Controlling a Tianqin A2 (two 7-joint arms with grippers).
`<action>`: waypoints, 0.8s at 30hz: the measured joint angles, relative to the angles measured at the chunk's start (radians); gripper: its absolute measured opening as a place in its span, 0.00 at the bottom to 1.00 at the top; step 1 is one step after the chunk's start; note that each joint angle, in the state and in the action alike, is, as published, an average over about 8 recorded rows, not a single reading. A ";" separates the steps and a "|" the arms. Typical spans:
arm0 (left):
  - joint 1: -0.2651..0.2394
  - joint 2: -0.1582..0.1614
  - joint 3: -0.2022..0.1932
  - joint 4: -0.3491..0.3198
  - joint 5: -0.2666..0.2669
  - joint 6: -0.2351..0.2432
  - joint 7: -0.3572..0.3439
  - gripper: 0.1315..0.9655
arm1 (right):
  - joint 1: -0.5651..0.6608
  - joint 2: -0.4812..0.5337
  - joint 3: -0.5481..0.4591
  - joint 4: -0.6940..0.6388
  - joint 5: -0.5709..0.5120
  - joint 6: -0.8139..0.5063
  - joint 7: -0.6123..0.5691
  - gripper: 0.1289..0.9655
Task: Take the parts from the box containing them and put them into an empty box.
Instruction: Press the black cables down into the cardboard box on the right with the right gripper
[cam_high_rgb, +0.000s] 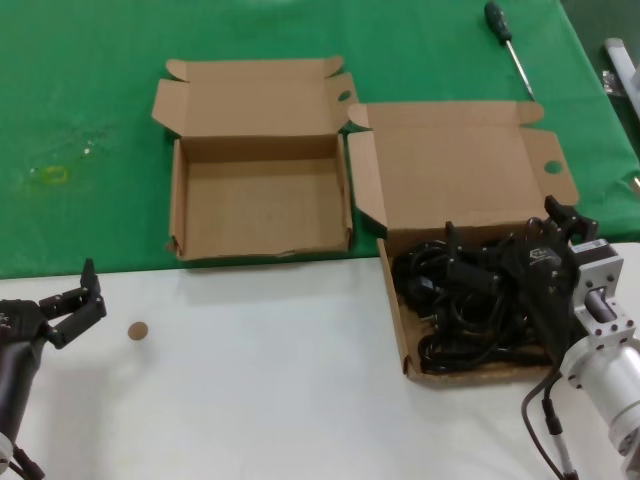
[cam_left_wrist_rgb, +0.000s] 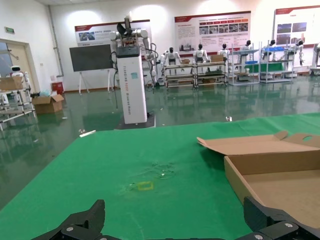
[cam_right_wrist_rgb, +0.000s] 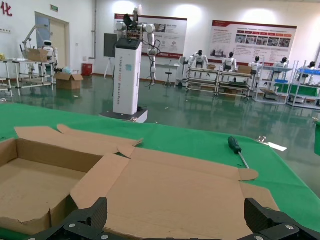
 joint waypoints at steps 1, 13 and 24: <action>0.000 0.000 0.000 0.000 0.000 0.000 0.000 1.00 | 0.000 0.000 0.000 0.000 0.000 0.000 0.000 1.00; 0.000 0.000 0.000 0.000 0.000 0.000 0.000 1.00 | 0.000 0.000 0.000 0.000 0.000 0.000 0.000 1.00; 0.000 0.000 0.000 0.000 0.000 0.000 0.000 1.00 | 0.000 0.000 0.000 0.000 0.000 0.000 0.000 1.00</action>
